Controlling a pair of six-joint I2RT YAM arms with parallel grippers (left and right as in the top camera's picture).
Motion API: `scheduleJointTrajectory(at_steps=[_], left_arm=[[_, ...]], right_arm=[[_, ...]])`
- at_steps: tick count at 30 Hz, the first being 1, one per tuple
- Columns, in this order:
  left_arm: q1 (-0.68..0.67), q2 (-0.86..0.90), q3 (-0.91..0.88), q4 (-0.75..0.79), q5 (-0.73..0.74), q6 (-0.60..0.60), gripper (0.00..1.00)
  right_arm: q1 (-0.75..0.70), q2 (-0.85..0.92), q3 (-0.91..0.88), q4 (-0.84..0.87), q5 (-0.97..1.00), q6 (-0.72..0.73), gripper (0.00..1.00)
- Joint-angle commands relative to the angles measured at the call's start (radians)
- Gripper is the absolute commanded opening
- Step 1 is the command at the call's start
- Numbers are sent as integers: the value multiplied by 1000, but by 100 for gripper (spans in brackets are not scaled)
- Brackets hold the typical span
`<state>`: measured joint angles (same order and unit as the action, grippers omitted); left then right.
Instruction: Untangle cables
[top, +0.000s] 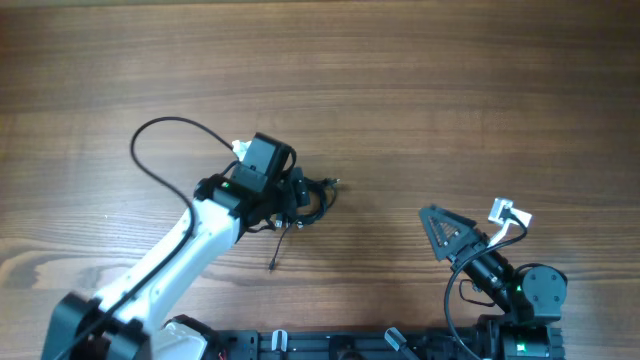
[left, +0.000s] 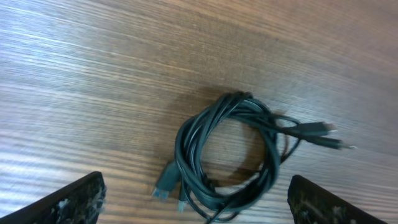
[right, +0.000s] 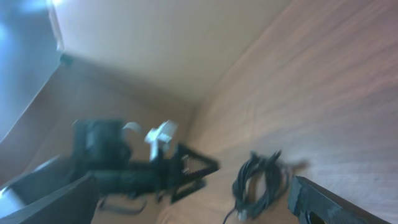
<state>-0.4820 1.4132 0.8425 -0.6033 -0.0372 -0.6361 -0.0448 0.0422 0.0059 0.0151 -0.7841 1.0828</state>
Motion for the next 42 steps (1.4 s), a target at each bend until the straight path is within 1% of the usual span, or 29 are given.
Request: scheduleJointTrajectory(at_steps=[1, 6, 12, 16, 20, 24, 26, 30, 32, 35, 38, 42], left_arm=[[5, 88, 14, 43, 33, 60, 90], [5, 174, 14, 92, 33, 60, 80], [5, 233, 14, 129, 33, 60, 61], [5, 253, 14, 145, 32, 60, 57], [5, 258, 14, 152, 28, 56, 52], [5, 258, 14, 171, -14, 52, 32], [5, 258, 14, 172, -21, 52, 26], [5, 258, 14, 171, -20, 52, 5], [5, 258, 14, 171, -21, 52, 4], [10, 250, 14, 171, -24, 52, 4], [21, 223, 14, 168, -24, 48, 4], [37, 139, 14, 144, -23, -5, 4]], right_arm=[[-5, 2, 0, -6, -153, -64, 100], [-5, 2, 0, -14, -205, -90, 100], [-5, 2, -1, -15, -205, -101, 100], [-5, 3, -1, -18, -227, -163, 100], [-5, 11, -1, -21, -235, -167, 100], [-5, 20, -1, -20, -234, -170, 100], [-5, 26, -1, -21, -235, -190, 100], [-5, 49, -1, -21, -236, -218, 100], [-5, 66, -1, -21, -243, -228, 100], [-5, 95, 0, -21, -253, -308, 100], [-5, 126, 0, -13, -220, -347, 100], [-5, 172, 15, -1, -192, -363, 100]])
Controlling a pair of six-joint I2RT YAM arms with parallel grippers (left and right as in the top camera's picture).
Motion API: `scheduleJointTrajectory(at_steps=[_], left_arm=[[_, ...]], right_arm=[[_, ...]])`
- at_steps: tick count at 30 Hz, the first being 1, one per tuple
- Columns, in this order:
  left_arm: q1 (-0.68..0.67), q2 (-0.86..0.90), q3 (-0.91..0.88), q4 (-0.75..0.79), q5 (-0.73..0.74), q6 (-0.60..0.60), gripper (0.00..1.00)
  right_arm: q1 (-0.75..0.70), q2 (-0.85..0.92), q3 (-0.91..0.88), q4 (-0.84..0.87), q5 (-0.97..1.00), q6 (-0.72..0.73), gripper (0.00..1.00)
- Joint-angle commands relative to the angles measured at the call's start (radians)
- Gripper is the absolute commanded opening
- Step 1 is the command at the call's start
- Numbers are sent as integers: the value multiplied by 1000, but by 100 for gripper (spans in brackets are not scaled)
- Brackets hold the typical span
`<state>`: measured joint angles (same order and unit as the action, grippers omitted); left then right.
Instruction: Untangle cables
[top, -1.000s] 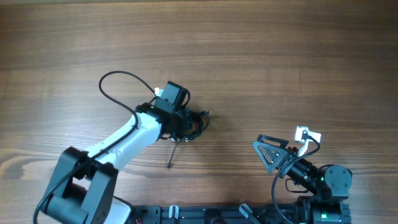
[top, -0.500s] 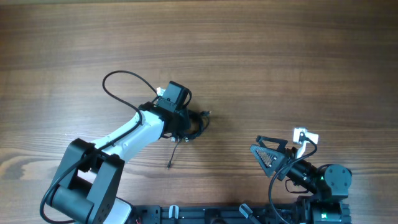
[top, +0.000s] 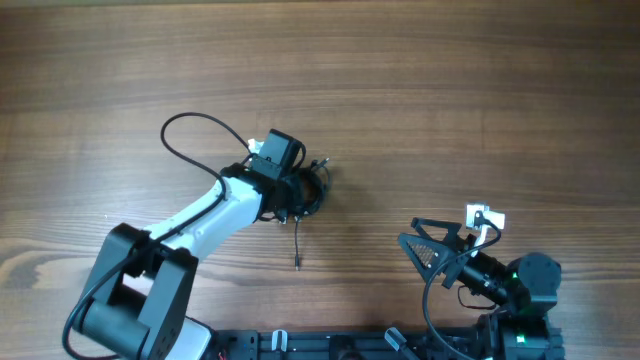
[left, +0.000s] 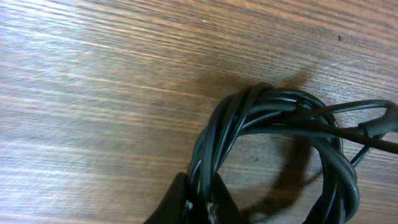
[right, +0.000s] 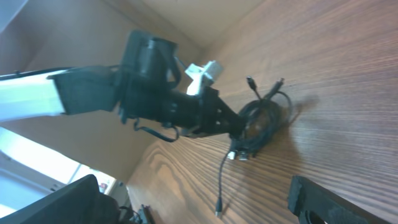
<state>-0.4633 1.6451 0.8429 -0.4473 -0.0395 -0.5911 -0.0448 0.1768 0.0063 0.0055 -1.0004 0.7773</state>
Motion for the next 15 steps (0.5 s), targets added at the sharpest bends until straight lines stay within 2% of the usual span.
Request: scheduleJointTrajectory(at_steps=[1, 15], left_arm=[[21, -117, 14, -17, -19, -54, 4], [21, -365, 14, -43, 36, -162, 4]], right_arm=[[-5, 50, 24, 9, 24, -69, 100], [-1, 248, 153, 9, 34, -123, 99]])
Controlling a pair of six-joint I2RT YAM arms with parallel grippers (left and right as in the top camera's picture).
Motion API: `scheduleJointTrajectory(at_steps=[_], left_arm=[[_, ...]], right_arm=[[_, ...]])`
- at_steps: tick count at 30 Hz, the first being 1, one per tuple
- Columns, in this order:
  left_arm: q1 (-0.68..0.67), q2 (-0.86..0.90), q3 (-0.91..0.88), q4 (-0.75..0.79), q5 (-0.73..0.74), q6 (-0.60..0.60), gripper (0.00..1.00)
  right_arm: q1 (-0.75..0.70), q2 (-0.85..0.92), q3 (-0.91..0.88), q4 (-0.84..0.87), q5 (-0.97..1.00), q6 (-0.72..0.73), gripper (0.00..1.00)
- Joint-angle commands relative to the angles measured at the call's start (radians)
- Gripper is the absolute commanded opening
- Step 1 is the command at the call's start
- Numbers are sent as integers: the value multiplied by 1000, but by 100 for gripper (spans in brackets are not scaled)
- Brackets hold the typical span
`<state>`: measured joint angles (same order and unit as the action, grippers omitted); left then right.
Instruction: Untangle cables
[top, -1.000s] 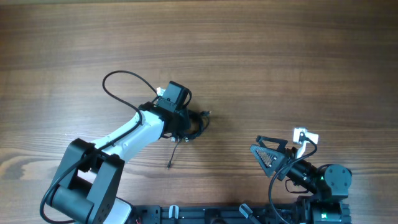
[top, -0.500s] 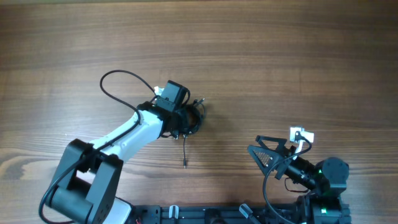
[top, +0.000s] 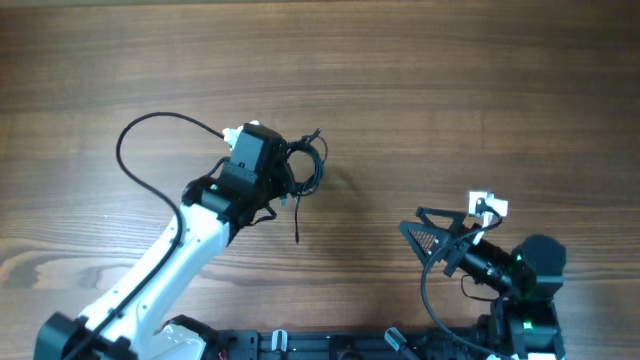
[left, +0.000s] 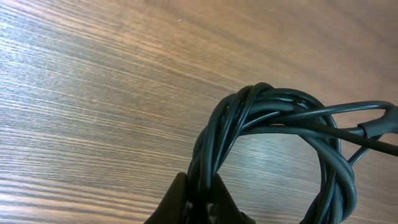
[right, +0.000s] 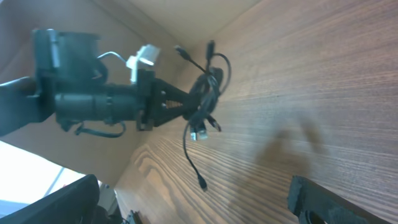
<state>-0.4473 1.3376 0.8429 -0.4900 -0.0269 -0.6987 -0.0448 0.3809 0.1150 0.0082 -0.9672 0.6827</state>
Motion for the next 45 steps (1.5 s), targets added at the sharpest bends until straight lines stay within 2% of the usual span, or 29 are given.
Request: scheduleJointTrajectory(at_steps=[1, 7, 13, 16, 23, 26, 31, 35, 42, 45], left_arm=[[5, -70, 14, -1, 24, -70, 4], [5, -148, 14, 0, 23, -186, 4], [5, -173, 14, 0, 31, -204, 4], [5, -173, 14, -1, 54, -266, 4], [5, -173, 14, -1, 147, -530, 4], [5, -173, 14, -13, 196, -541, 4], [4, -173, 14, -111, 198, -541, 4], [4, -173, 14, -170, 199, -540, 4], [4, -173, 14, -196, 198, -554, 4], [5, -173, 14, -196, 198, -633, 4]], right_arm=[[3, 50, 50, 6, 1, -29, 99], [77, 87, 104, 6, 31, 10, 99], [196, 125, 115, 7, 135, 24, 99], [276, 156, 115, 32, 176, 11, 99], [483, 274, 115, 67, 328, -58, 96], [561, 338, 115, 132, 373, -58, 91], [705, 485, 115, 337, 480, -55, 86], [764, 605, 115, 417, 585, -54, 82], [779, 781, 115, 599, 488, -24, 75], [779, 807, 115, 608, 437, -24, 73]])
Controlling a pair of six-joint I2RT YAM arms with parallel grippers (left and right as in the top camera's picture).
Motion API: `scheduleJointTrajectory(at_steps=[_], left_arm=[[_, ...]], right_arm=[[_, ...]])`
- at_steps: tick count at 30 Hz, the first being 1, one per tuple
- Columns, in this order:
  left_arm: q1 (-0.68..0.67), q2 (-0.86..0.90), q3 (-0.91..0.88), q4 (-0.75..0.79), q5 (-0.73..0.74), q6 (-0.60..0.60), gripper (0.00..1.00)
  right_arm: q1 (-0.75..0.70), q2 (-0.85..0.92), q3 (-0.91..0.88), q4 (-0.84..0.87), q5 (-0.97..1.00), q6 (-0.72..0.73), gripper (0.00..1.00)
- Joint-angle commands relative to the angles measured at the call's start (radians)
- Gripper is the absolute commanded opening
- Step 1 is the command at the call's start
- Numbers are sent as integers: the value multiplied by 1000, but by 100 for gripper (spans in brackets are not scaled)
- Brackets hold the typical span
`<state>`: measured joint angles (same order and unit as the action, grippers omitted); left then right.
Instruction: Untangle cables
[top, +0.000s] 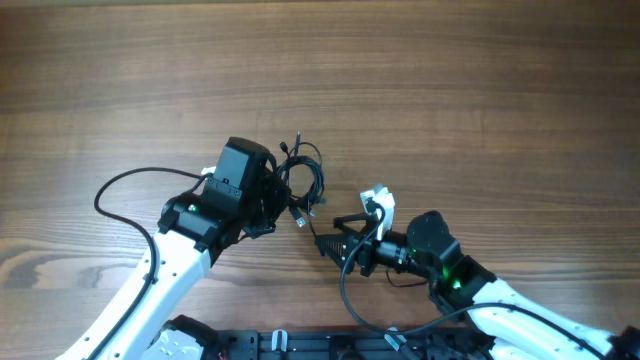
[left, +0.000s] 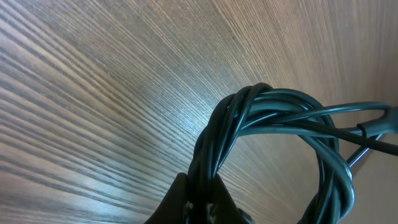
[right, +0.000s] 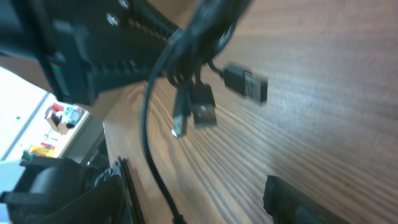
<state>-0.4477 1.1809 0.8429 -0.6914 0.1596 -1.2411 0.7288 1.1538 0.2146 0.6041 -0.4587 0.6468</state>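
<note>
A coil of black cables (top: 306, 176) hangs from my left gripper (top: 276, 196), which is shut on the coil's rim. In the left wrist view the coil (left: 273, 134) fills the frame, with the left gripper (left: 199, 200) pinching its lower left strands. Several plugs (right: 246, 82) and a loose strand (right: 151, 149) dangle from the bundle. My right gripper (top: 329, 237) stands open just right of and below the coil. In its own view the right gripper (right: 186, 202) has the loose strand running down between its spread fingers (right: 292, 198), not touching them.
The wooden table (top: 480, 100) lies under both arms. The left arm's own black lead (top: 130, 180) loops to the left of its wrist. The arms' base rail (top: 330, 345) runs along the near edge.
My right gripper has moved from the lower right of the table to just beside the coil, still open. The left gripper, still shut on the coil, has shifted slightly toward the near edge.
My left gripper was open over the coil lying on the table, with the right arm parked at the lower right. Then it was shut on the coil's rim. Then it held the coil farther back, a strand dangling. Now the open right gripper is at the dangling ends.
</note>
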Motion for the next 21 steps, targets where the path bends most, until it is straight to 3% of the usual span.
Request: scheduleJointTrajectory(at_steps=[1, 8, 14, 21], left_arm=[[5, -16, 14, 5, 11, -124, 4], [5, -16, 14, -15, 12, -314, 4], [5, -16, 14, -26, 42, -319, 4], [5, -16, 14, -40, 61, -252, 4]], right_arm=[[5, 37, 15, 12, -86, 12, 72], [5, 40, 15, 13, -97, 13, 68], [6, 40, 15, 18, -97, 69, 63], [7, 40, 15, 58, -96, 71, 46]])
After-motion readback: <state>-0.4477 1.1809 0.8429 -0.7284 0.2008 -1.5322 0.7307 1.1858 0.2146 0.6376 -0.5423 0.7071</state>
